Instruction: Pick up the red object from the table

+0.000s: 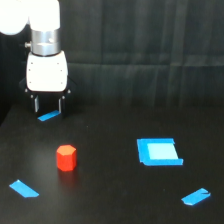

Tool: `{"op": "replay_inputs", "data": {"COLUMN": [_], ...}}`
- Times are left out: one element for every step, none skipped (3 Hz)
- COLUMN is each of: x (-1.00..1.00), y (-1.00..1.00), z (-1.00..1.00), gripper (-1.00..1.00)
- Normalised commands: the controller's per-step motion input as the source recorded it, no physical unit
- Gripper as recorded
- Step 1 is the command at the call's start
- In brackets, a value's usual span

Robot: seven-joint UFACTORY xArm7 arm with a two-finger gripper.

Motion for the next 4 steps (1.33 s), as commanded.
{"op": "replay_inputs", "data": {"x": [0.29, 0.30, 0.66, 0.60], "y": [-0.21, -0.42, -0.66, -0.73], "z": [-0.15, -0.17, 0.04, 0.00], "gripper": [0.96, 0.93, 1.00, 1.00]}}
